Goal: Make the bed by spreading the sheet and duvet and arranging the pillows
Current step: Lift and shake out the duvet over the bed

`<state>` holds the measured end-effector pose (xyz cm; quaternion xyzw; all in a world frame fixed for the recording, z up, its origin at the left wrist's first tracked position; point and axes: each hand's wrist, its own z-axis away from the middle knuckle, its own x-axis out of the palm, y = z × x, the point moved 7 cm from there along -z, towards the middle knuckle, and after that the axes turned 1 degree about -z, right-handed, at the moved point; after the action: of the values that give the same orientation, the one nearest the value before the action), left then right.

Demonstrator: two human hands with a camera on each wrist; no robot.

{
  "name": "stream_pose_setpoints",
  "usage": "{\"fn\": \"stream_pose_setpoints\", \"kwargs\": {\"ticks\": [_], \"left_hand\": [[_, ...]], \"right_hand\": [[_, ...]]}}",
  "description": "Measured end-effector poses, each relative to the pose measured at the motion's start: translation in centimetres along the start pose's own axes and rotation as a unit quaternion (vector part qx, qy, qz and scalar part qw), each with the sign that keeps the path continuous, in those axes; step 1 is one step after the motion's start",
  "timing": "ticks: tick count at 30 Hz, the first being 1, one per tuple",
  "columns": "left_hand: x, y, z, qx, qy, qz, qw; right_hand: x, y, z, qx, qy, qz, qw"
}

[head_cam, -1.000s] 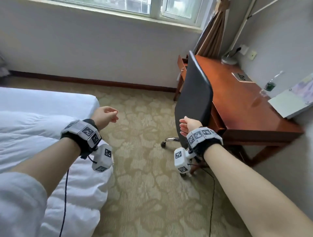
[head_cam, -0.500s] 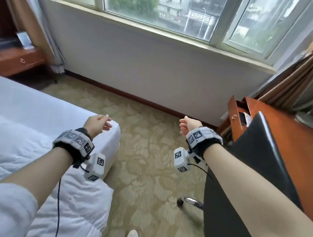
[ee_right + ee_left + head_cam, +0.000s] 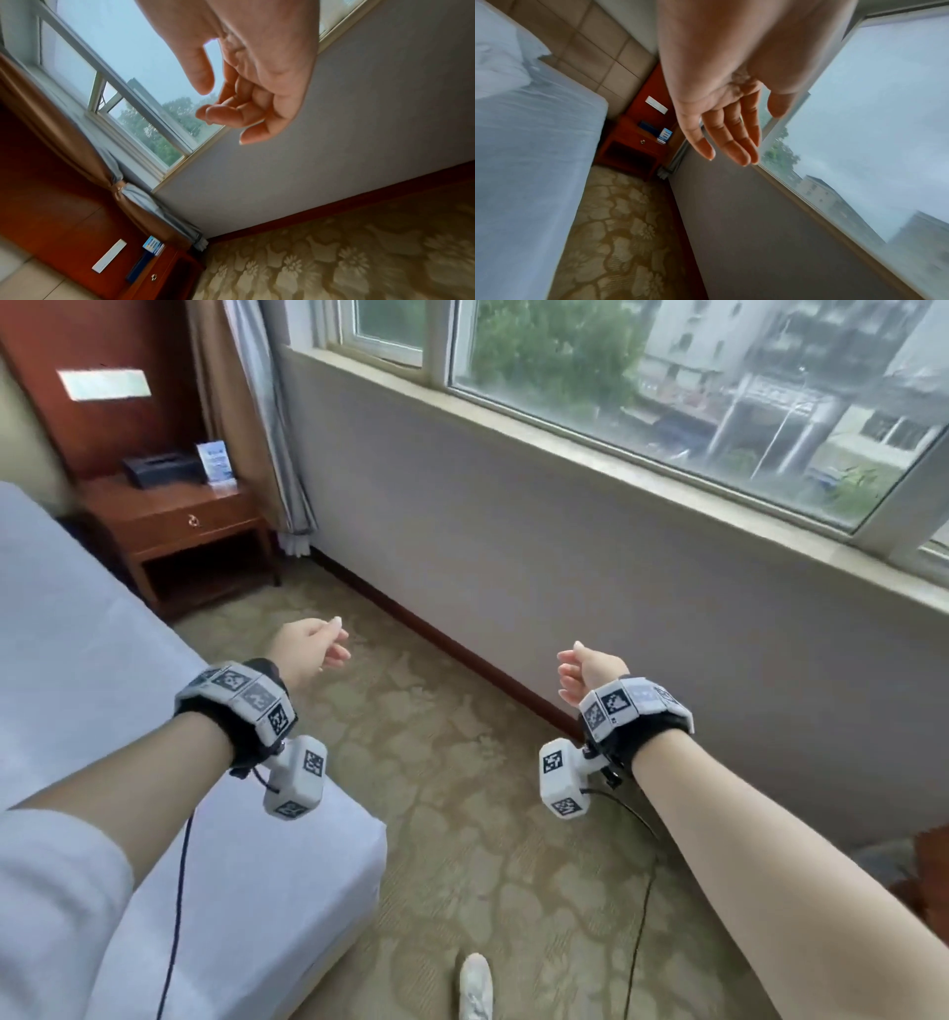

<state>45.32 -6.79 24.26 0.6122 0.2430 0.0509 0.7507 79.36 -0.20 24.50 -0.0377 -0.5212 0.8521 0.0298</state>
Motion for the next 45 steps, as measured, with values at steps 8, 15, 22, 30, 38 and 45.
{"fn": "stream_pose_setpoints", "kwargs": {"ticks": [8, 15, 22, 30, 38, 45], "left_hand": [[-4.3, -0.2, -14.9, -0.063, 0.136, 0.024, 0.988], [-14.5, -4.7, -25.7, -0.136, 0.28, 0.078, 0.947], [-26.0, -7.6, -32.8, -0.174, 0.418, 0.16, 0.877], [-39.6, -15.3, -26.1, -0.258, 0.614, 0.21, 0.716], [-45.6, -22.6, -19.1, -0.366, 0.714, 0.246, 0.544], [-47.7, -27.4, -17.0, -0.392, 0.736, 0.305, 0.46]], "right_hand": [[17.5, -10.3, -17.8, -0.003, -0.124, 0.107, 0.986], [37.3, -13.9, -25.0, -0.006, -0.278, 0.185, 0.943], [58.1, -20.9, -29.5, -0.062, -0.365, 0.258, 0.892], [82.6, -17.0, -25.3, -0.092, -0.5, 0.349, 0.787], [104.2, -7.9, -17.8, -0.073, -0.616, 0.435, 0.653], [113.4, 2.5, -8.0, -0.042, -0.679, 0.519, 0.518]]}}
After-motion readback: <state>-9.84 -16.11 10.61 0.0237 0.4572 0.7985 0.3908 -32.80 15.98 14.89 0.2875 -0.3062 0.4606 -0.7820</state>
